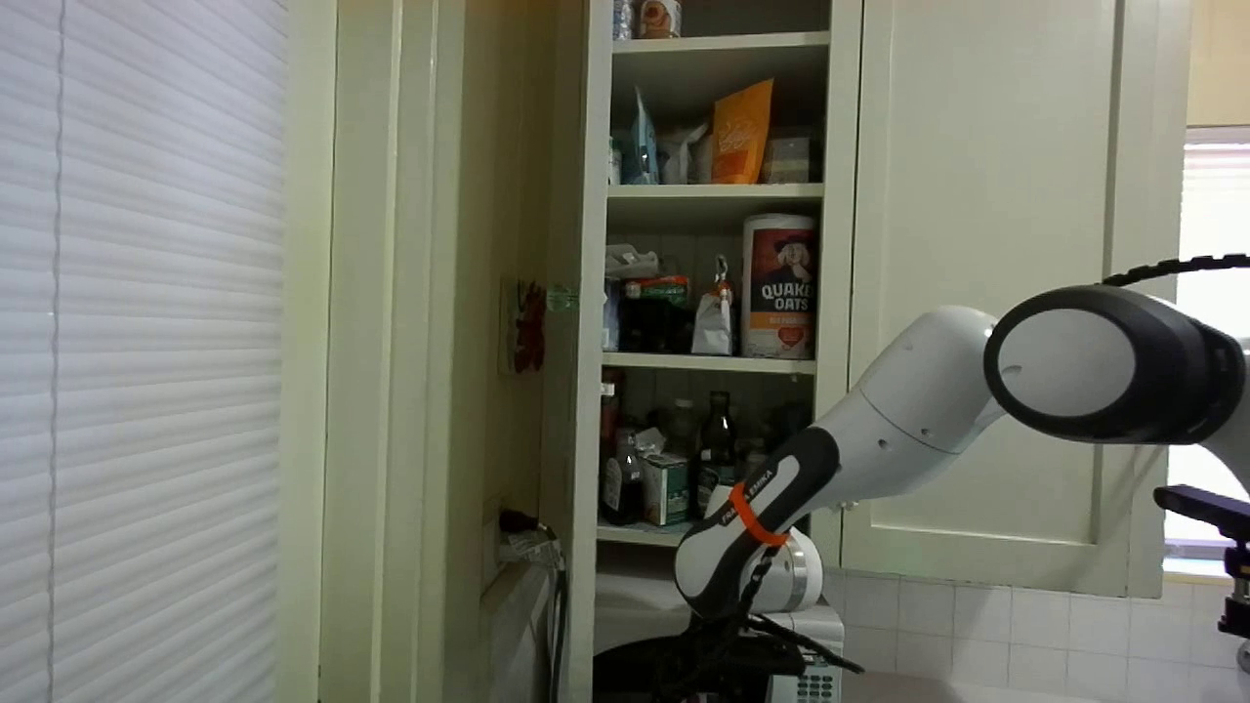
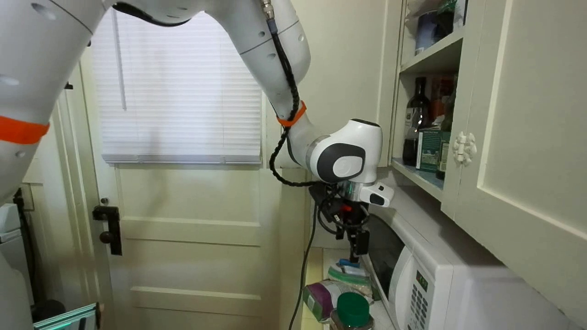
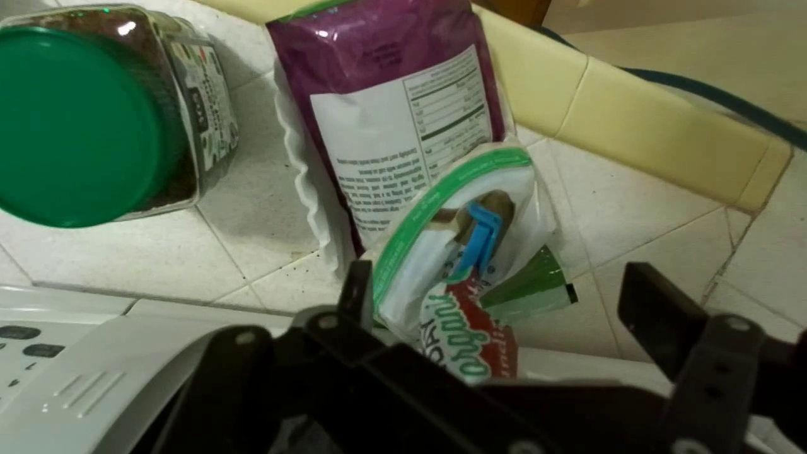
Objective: Put the white and green packet inside the open upper cabinet.
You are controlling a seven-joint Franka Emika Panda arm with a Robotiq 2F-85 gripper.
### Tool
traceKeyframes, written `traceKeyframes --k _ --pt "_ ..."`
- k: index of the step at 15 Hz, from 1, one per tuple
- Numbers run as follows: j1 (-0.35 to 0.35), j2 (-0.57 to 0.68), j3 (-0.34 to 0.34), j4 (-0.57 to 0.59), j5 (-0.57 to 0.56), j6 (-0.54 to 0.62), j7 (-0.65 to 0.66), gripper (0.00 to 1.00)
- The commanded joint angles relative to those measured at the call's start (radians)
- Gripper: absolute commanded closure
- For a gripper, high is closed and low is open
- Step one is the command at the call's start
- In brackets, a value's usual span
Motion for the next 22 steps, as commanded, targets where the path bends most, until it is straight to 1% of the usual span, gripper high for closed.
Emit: traceKeyframes --k 1,3,7,8,9,15,17,18,19,20,22 --pt "-0.004 0.082 0.009 0.071 0.046 0.031 0.016 0.0" --pt "0.004 0.109 0.001 0.099 0.04 0.019 0.034 0.0" --pt "0.005 0.145 0.004 0.135 0.042 -0.01 0.053 0.0" --pt "0.009 0.151 0.002 0.14 0.039 -0.015 0.06 0.06" --pt "0.009 0.156 0.003 0.143 0.04 -0.017 0.062 0.26" --pt "0.015 0.169 -0.004 0.136 0.033 -0.022 0.077 0.74" --pt "0.016 0.16 -0.001 0.126 0.031 -0.022 0.071 0.87" --pt "0.016 0.154 0.0 0.12 0.03 -0.025 0.067 0.96" --pt "0.015 0.144 0.003 0.109 0.03 -0.027 0.063 0.99" --pt "0.017 0.136 0.003 0.099 0.029 -0.025 0.062 1.0" --pt "0.021 0.113 0.006 0.074 0.028 -0.021 0.057 0.97"
